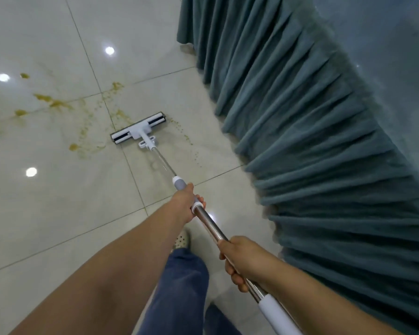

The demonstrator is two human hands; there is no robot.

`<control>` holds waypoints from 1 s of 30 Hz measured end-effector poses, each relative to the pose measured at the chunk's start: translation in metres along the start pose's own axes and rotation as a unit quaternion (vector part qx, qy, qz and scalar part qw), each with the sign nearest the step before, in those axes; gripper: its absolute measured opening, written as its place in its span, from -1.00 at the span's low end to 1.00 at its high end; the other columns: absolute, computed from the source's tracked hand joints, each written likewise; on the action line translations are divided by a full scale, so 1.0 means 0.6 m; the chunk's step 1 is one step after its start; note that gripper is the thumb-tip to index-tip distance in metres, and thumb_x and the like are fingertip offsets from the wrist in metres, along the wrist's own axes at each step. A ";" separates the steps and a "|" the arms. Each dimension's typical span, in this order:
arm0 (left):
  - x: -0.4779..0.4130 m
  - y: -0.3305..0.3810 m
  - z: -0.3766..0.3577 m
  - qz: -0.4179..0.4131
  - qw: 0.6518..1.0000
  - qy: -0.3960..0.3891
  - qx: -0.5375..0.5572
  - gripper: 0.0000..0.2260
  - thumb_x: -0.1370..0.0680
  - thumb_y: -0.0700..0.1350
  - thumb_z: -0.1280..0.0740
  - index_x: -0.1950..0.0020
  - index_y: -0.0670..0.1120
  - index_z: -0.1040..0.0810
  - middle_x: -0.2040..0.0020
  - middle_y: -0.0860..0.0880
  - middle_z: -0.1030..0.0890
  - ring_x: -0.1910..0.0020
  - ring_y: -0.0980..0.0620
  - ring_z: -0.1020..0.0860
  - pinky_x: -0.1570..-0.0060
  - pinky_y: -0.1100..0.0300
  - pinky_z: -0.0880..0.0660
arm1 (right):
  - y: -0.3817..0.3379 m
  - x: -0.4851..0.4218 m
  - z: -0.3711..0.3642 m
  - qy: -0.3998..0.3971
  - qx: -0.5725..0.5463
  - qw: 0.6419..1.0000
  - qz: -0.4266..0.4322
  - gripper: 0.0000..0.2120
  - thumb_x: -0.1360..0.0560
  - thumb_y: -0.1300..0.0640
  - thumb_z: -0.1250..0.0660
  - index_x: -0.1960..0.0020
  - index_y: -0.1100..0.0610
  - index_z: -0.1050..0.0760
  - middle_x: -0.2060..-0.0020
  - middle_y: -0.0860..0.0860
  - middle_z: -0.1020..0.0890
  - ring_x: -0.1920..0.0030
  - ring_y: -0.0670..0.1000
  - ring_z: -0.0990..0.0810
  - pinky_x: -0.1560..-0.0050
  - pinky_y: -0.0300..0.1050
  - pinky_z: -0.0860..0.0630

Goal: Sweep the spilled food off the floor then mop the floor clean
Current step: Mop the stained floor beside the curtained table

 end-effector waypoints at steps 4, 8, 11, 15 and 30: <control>-0.032 0.126 0.017 -0.015 1.000 0.016 -0.001 -0.71 -0.61 0.01 -0.21 0.18 -0.16 -0.31 0.38 -0.08 -0.36 0.47 0.04 -0.35 0.64 0.33 -0.44 | -0.113 -0.051 -0.019 -0.008 -0.032 0.999 -0.012 -0.75 -0.62 0.01 -0.07 0.08 0.17 -0.37 0.41 0.05 -0.42 0.52 -0.03 -0.33 0.52 -0.25 -0.32; -0.055 0.217 0.027 -0.029 0.998 0.037 -0.035 -0.69 -0.62 0.02 -0.20 0.21 -0.16 -0.31 0.38 -0.08 -0.37 0.47 0.05 -0.35 0.61 0.33 -0.45 | -0.191 -0.100 -0.028 -0.019 -0.048 0.999 -0.004 -0.74 -0.60 -0.04 -0.10 0.07 0.13 -0.38 0.42 0.01 -0.43 0.54 -0.06 -0.35 0.55 -0.34 -0.35; -0.067 0.252 0.023 -0.031 0.997 0.036 -0.053 -0.69 -0.62 0.02 -0.19 0.22 -0.16 -0.31 0.36 -0.08 -0.37 0.46 0.06 -0.36 0.51 0.25 -0.47 | -0.220 -0.117 -0.021 -0.043 -0.085 0.995 0.004 -0.76 -0.60 -0.03 -0.14 0.04 0.14 -0.40 0.43 0.02 -0.49 0.57 -0.07 -0.38 0.56 -0.33 -0.37; -0.072 0.230 0.000 -0.012 0.997 0.035 -0.070 -0.70 -0.62 0.01 -0.20 0.20 -0.16 -0.30 0.35 -0.07 -0.37 0.45 0.06 -0.36 0.46 0.22 -0.46 | -0.199 -0.111 0.008 -0.038 -0.108 0.993 0.007 -0.77 -0.60 -0.01 -0.15 0.07 0.14 -0.41 0.42 0.02 -0.46 0.53 -0.06 -0.36 0.53 -0.29 -0.35; 0.016 -0.160 -0.139 0.057 0.994 0.004 -0.096 -0.74 -0.60 0.00 -0.23 0.12 -0.18 -0.35 0.36 -0.08 -0.38 0.48 0.05 -0.36 0.54 0.23 -0.44 | 0.166 0.029 0.133 -0.004 -0.055 0.998 0.011 -0.72 -0.64 -0.01 -0.09 0.11 0.16 -0.37 0.44 0.02 -0.40 0.59 -0.08 -0.33 0.58 -0.27 -0.31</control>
Point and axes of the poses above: each hand's wrist, its own x-axis away from the middle knuckle, its own z-axis out of the back of the hand, y = z × x, the point moved 7 cm from there along -x, towards the middle knuckle
